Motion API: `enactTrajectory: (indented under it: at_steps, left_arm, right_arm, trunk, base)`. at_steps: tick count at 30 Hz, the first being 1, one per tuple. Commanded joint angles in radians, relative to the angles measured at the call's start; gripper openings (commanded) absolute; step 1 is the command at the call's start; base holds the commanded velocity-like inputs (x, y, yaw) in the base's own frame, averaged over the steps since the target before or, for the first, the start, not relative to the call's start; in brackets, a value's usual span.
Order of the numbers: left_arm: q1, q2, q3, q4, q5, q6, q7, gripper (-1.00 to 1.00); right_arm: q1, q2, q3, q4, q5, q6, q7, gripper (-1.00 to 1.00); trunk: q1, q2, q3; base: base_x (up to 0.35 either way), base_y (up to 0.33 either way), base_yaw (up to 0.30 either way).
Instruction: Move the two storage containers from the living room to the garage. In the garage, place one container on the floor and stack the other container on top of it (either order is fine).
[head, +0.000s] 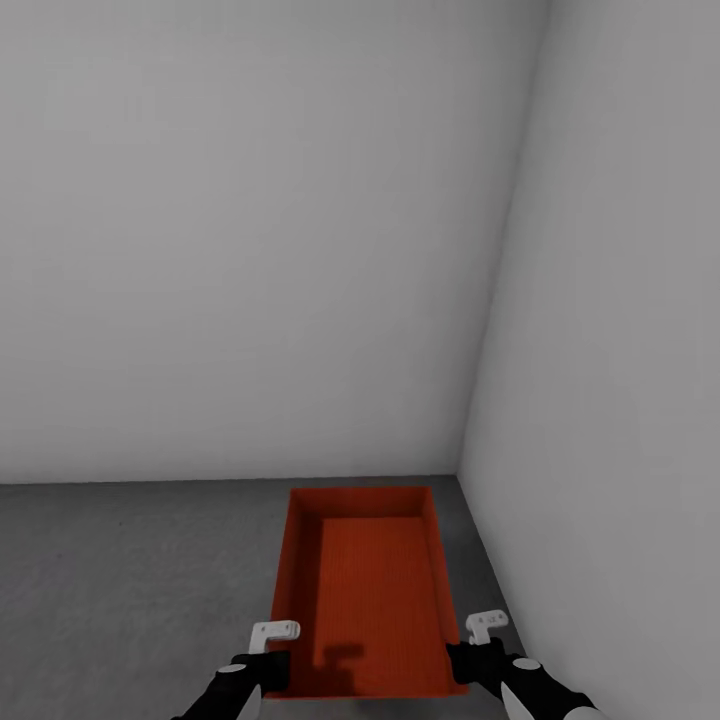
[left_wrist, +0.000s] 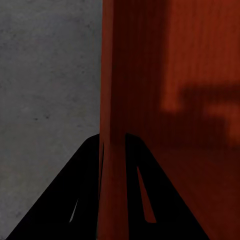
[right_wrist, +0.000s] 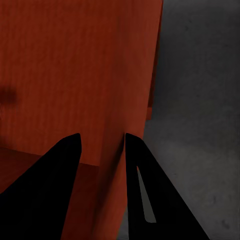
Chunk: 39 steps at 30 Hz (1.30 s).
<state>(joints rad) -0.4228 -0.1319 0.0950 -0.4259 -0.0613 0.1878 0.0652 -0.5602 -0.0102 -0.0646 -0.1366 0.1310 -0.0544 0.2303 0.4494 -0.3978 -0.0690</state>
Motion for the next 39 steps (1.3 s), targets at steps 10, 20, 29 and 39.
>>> enactTrajectory:
  at_steps: [10,20,29,39]
  left_arm:
    - [-0.001,0.053,0.010,-0.001,0.014,0.004,-0.002,-1.00]
    - [-0.001,0.054,0.014,-0.001,0.014,0.004,-0.002,-1.00]
    - [-0.001,0.054,0.016,-0.001,0.019,0.003,-0.004,-1.00]
    - [-0.001,0.054,0.017,0.000,0.020,-0.017,-0.004,-1.00]
  right_arm:
    - [-0.001,-0.013,-0.008,-0.002,-0.004,-0.030,0.047,-1.00]
    - [-0.001,-0.013,-0.008,-0.001,-0.008,-0.030,0.047,-1.00]
    - [-0.001,-0.013,-0.008,-0.001,-0.009,-0.030,0.047,-1.00]
    - [-0.001,-0.013,-0.008,-0.001,-0.010,-0.030,0.047,-1.00]
  trunk:
    - [0.001,-0.002,-0.002]
    - [0.001,-0.002,-0.002]
    - [0.001,-0.002,-0.002]
    - [0.001,-0.002,-0.002]
  base:
    - [0.000,0.000,0.000]
    - [0.000,0.000,0.000]
    - [0.000,0.000,0.000]
    - [0.000,0.000,0.000]
